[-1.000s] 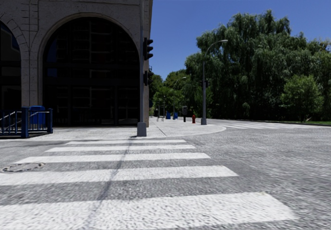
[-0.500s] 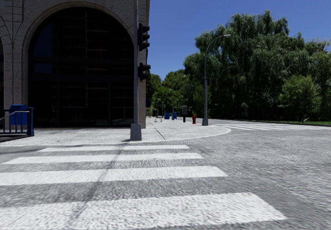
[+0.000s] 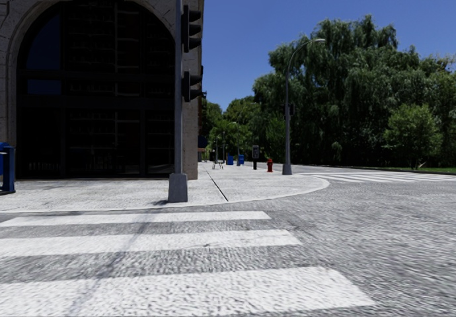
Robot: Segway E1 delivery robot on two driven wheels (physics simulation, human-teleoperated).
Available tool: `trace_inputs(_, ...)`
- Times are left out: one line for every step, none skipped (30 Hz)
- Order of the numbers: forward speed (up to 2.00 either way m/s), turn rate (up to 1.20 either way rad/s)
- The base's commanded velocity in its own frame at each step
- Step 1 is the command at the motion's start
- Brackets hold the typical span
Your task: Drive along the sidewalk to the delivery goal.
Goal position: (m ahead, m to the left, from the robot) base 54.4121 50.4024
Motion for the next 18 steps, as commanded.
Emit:
trace_inputs(2.0, 0.0)
trace_inputs(2.0, 0.0)
trace_inputs(2.0, 0.0)
trace_inputs(2.0, 0.0)
trace_inputs(2.0, 0.0)
trace_inputs(2.0, 0.0)
trace_inputs(2.0, 0.0)
trace_inputs(2.0, 0.0)
trace_inputs(2.0, 0.0)
trace_inputs(2.0, 0.0)
trace_inputs(2.0, 0.0)
trace_inputs(2.0, 0.0)
trace_inputs(2.0, 0.0)
trace_inputs(2.0, 0.0)
trace_inputs(2.0, 0.05)
trace_inputs(2.0, 0.07)
trace_inputs(2.0, 0.07)
trace_inputs(2.0, 0.07)
